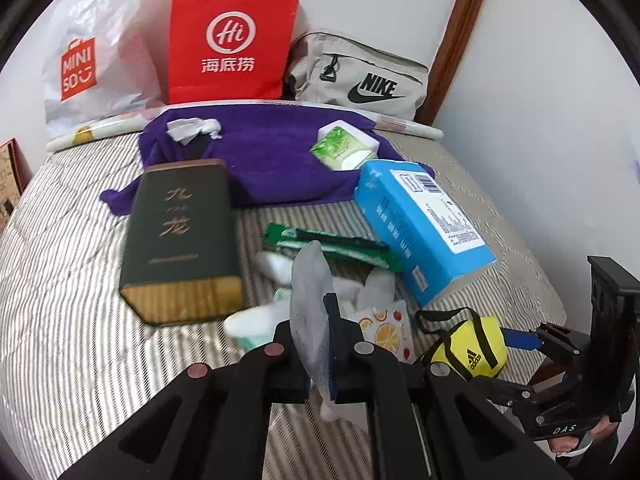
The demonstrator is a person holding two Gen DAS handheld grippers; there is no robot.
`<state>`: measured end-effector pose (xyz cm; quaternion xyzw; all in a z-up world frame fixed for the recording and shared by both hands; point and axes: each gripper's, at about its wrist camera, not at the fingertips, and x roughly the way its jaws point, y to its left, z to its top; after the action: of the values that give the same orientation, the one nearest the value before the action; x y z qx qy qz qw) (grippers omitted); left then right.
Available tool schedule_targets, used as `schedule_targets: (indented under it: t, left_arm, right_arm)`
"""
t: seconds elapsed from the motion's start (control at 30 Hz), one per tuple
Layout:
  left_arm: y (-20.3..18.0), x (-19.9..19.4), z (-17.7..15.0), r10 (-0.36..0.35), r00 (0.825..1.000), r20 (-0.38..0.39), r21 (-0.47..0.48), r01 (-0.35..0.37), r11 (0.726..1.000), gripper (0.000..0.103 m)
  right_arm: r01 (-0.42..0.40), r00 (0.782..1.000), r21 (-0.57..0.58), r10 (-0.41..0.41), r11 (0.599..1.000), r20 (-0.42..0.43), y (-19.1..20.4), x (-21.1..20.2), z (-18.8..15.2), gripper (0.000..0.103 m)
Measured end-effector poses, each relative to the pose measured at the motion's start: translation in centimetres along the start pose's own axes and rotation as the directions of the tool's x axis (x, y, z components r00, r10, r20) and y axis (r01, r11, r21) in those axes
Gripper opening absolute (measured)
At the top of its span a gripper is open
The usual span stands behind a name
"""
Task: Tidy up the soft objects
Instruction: 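Carry the adidas bag and clear plastic bag over the purple towel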
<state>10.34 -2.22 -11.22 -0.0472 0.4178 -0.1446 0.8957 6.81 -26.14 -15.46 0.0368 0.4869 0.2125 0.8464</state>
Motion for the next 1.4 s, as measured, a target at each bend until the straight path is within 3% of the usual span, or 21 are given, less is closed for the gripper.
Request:
schedule_targets:
  t: [0.27,0.37,0.43,0.53,0.73,1.4]
  left_arm:
    - [1.1,-1.2,-1.5,-0.002,1.000,0.009,-0.027,0.002,1.000,0.006]
    - [1.8,-1.5,-1.9,0.004,1.000,0.010,-0.042,-0.004,0.999,0.006]
    - [2.4,-1.7,-2.2,0.010,1.000,0.016,-0.060,-0.009,0.998,0.006]
    - [3.0,-1.9,-2.4,0.004,1.000,0.022,-0.082,-0.002,0.997,0.006]
    - [4.1,-3.1,-2.5,0.021,0.999,0.044,-0.108,-0.016,0.994,0.006]
    - [5.3,-7.2,0.1,0.056,0.990,0.127,-0.144,-0.037,0.989,0.004]
  right_arm:
    - [0.034,0.999,-0.009,-0.034,0.999,-0.007,1.5,1.3,-0.6,0.085]
    - [0.013,1.000,0.015,-0.014,1.000,0.012,1.0,1.4,-0.7,0.072]
    - [0.026,1.000,0.006,-0.026,1.000,0.016,0.8,1.2,-0.8,0.023]
    - [-0.030,0.999,0.029,0.030,0.999,0.024,0.1,0.7,-0.7,0.021]
    - [-0.063,0.996,0.030,0.061,0.998,0.072,-0.3,-1.2,-0.4,0.014]
    - [-0.042,0.974,-0.028,0.047,0.999,0.220,-0.6,-7.5,2.9,0.012]
